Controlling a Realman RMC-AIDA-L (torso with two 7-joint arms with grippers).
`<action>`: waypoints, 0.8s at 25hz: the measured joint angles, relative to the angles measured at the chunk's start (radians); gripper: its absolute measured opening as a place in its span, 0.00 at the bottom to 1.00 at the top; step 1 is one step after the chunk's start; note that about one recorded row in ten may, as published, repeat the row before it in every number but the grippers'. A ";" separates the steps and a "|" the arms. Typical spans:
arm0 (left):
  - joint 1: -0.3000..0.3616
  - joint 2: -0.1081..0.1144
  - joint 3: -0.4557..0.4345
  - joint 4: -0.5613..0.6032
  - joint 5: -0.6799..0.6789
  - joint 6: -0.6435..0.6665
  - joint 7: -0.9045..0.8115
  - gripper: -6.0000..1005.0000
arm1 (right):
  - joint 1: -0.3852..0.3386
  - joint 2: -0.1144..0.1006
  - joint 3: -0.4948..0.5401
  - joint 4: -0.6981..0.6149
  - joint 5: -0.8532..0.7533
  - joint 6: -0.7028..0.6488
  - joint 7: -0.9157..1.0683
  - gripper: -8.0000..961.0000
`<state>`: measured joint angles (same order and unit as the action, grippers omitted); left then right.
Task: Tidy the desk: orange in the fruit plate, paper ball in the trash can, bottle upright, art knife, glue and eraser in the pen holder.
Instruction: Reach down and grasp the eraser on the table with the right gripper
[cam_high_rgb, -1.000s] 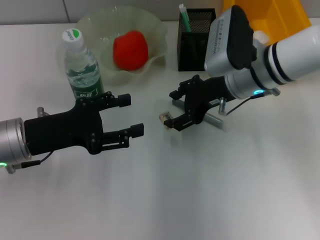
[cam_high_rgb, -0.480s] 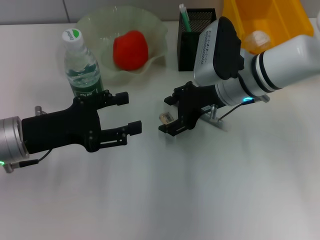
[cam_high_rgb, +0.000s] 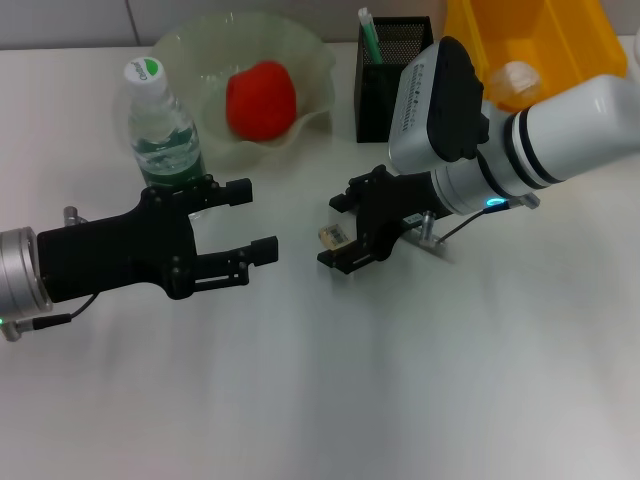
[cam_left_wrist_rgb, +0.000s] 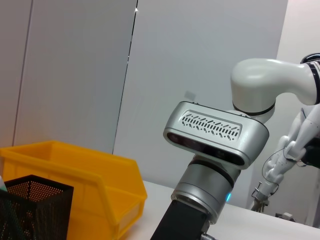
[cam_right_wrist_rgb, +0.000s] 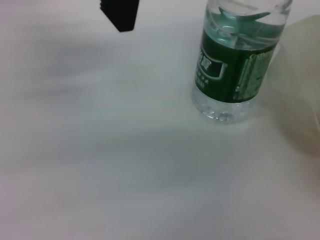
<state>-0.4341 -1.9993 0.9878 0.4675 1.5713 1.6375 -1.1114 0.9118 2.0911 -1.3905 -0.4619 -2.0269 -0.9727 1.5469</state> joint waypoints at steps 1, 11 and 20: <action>0.000 0.001 0.000 0.000 0.000 0.000 0.000 0.79 | -0.001 0.000 0.000 0.002 0.000 0.005 -0.001 0.76; 0.001 0.001 -0.006 0.000 -0.001 0.008 -0.001 0.79 | 0.002 0.001 -0.001 0.045 0.078 0.032 -0.067 0.73; 0.011 0.001 -0.025 0.012 -0.001 0.024 -0.004 0.79 | 0.008 0.001 -0.001 0.059 0.079 0.037 -0.066 0.66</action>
<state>-0.4235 -1.9982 0.9632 0.4795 1.5707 1.6616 -1.1152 0.9200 2.0924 -1.3914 -0.4030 -1.9482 -0.9356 1.4805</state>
